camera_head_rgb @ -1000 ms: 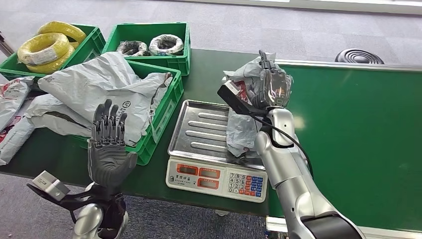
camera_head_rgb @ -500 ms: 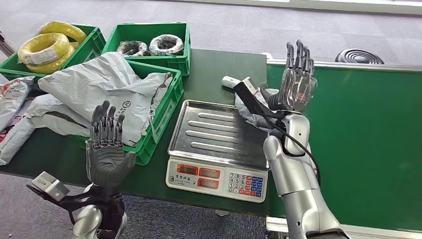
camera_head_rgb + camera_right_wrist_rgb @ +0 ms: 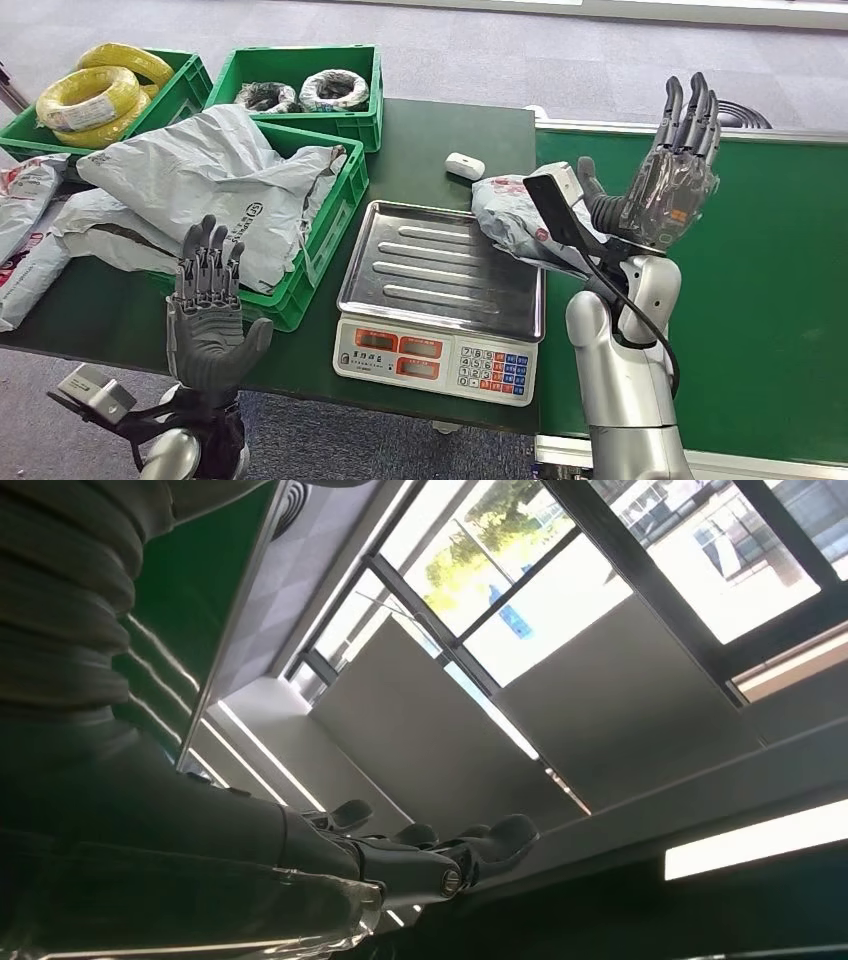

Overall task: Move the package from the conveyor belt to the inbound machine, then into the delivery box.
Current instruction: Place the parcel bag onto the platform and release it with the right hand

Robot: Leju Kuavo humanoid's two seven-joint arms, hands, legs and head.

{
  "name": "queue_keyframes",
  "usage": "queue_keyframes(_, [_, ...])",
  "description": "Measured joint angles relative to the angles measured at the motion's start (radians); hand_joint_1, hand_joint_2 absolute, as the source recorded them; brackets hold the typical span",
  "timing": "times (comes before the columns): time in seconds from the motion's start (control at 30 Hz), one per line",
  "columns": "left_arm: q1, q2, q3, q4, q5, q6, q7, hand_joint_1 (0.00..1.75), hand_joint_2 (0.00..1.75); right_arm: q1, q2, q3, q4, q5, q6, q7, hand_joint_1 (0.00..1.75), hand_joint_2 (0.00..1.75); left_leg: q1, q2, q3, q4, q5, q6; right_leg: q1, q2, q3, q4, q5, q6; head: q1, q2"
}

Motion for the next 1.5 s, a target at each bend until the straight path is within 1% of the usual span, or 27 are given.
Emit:
queue_keyframes(0.07, [-0.024, 0.003, 0.0, -0.051, -0.065, 0.094, 0.0, 0.0, 1.75, 0.035, -0.001, -0.004, -0.045, -0.033, -0.038, -0.024, 0.0, 1.75, 0.0, -0.001, 0.0, 0.0, 0.0, 0.0, 0.0, 0.0, 0.0, 0.0, 0.0, 0.0, 0.0, 0.0])
queue_keyframes(0.13, [-0.064, 0.008, -0.001, -0.088, -0.1, 0.174, 0.0, 0.0, 1.75, 0.079, -0.001, -0.007, -0.091, -0.058, -0.071, -0.044, 0.0, 1.75, 0.0, -0.001, 0.0, 0.0, 0.0, 0.0, 0.0, 0.0, 0.001, 0.0, 0.0, 0.0, 0.0, 0.0])
queue_keyframes(0.27, [-0.135, 0.018, -0.006, -0.116, -0.148, 0.251, 0.003, 0.0, 1.75, 0.144, 0.001, -0.011, -0.154, -0.096, -0.094, -0.079, 0.0, 1.75, 0.0, 0.0, 0.0, 0.0, 0.0, 0.0, 0.0, 0.0, 0.0, 0.0, 0.0, 0.0, 0.0, 0.0])
queue_keyframes(0.33, [-0.217, 0.019, -0.017, -0.101, -0.225, 0.316, 0.037, 0.0, 1.75, 0.169, 0.013, -0.021, -0.175, -0.134, -0.098, -0.122, 0.0, 1.75, 0.0, -0.002, 0.0, 0.0, 0.001, 0.0, 0.0, -0.002, 0.001, 0.0, 0.0, 0.0, 0.0, 0.0])
queue_keyframes(0.43, [-0.388, 0.017, -0.048, -0.048, -0.365, 0.365, 0.151, 0.0, 1.75, 0.204, 0.047, -0.045, -0.199, -0.186, -0.098, -0.192, 0.0, 1.75, 0.0, -0.005, 0.001, 0.0, 0.002, 0.0, 0.0, -0.005, 0.002, 0.0, 0.0, 0.0, 0.0, 0.0])
queue_keyframes(0.53, [-0.531, 0.007, -0.103, 0.025, -0.508, 0.364, 0.266, 0.0, 1.75, 0.225, 0.075, -0.076, -0.209, -0.229, -0.098, -0.231, 0.0, 1.75, 0.0, -0.004, 0.001, 0.001, 0.002, 0.0, 0.0, -0.004, 0.002, 0.0, 0.001, -0.001, 0.0, 0.0])
queue_keyframes(0.63, [-0.658, -0.018, -0.186, 0.142, -0.648, 0.357, 0.357, 0.0, 1.75, 0.236, 0.106, -0.122, -0.22, -0.271, -0.098, -0.289, 0.0, 1.75, -0.001, -0.005, 0.001, 0.001, 0.002, 0.0, -0.001, -0.004, 0.002, 0.0, 0.002, 0.0, 0.0, 0.0])
queue_keyframes(0.77, [-0.789, -0.065, -0.299, 0.345, -0.814, 0.353, 0.431, 0.0, 1.75, 0.249, 0.155, -0.201, -0.267, -0.361, -0.098, -0.386, 0.0, 1.75, -0.001, -0.005, 0.0, 0.001, 0.002, 0.0, -0.001, -0.004, 0.001, 0.0, 0.001, 0.0, 0.0, 0.0])
queue_keyframes(0.87, [-0.863, -0.113, -0.376, 0.521, -0.915, 0.377, 0.467, 0.0, 1.75, 0.261, 0.177, -0.241, -0.306, -0.391, -0.098, -0.403, 0.0, 1.75, -0.001, -0.003, -0.001, 0.001, 0.002, 0.0, -0.001, -0.003, 0.0, 0.0, 0.001, 0.0, 0.0, 0.0])
queue_keyframes(0.97, [-0.914, -0.146, -0.471, 0.682, -0.923, 0.399, 0.504, 0.0, 1.75, 0.275, 0.19, -0.255, -0.33, -0.389, -0.098, -0.4, 0.0, 1.75, -0.001, -0.001, -0.001, 0.001, 0.001, 0.0, -0.001, -0.002, 0.0, 0.0, 0.001, 0.0, 0.0, 0.0])
queue_keyframes(1.07, [-0.929, -0.161, -0.574, 0.812, -0.9, 0.426, 0.519, 0.0, 1.75, 0.298, 0.198, -0.259, -0.352, -0.381, -0.098, -0.396, 0.0, 1.75, -0.001, -0.001, -0.001, 0.001, 0.001, 0.0, -0.001, -0.001, 0.0, 0.0, 0.001, 0.0, 0.0, 0.0])
queue_keyframes(1.13, [-0.928, -0.164, -0.602, 0.844, -0.895, 0.435, 0.519, 0.0, 1.75, 0.304, 0.2, -0.259, -0.359, -0.379, -0.098, -0.395, 0.0, 1.75, -0.001, -0.001, -0.001, 0.001, 0.001, 0.0, -0.001, -0.001, 0.0, 0.0, 0.001, 0.0, -0.001, 0.0])
queue_keyframes(1.2, [-0.928, -0.164, -0.605, 0.848, -0.895, 0.436, 0.519, 0.0, 1.75, 0.305, 0.2, -0.259, -0.36, -0.379, -0.098, -0.394, 0.0, 1.75, -0.001, 0.0, -0.001, 0.001, 0.001, 0.0, -0.001, -0.001, 0.0, 0.0, 0.001, 0.0, 0.0, 0.0])
queue_keyframes(1.33, [-0.936, -0.174, -0.698, 0.978, -0.867, 0.44, 0.517, 0.0, 1.75, 0.329, 0.202, -0.265, -0.39, -0.375, -0.098, -0.381, 0.0, 1.75, 0.0, 0.0, -0.001, 0.001, 0.001, 0.0, -0.001, 0.0, 0.0, 0.0, 0.001, 0.0, 0.0, 0.0])
queue_keyframes(1.5, [-0.924, -0.175, -0.747, 1.028, -0.85, 0.443, 0.509, 0.0, 1.75, 0.353, 0.202, -0.261, -0.422, -0.36, -0.098, -0.352, 0.0, 1.75, -0.001, 0.0, -0.001, 0.001, 0.001, 0.0, -0.001, 0.0, 0.0, 0.0, 0.001, 0.0, 0.0, 0.0])
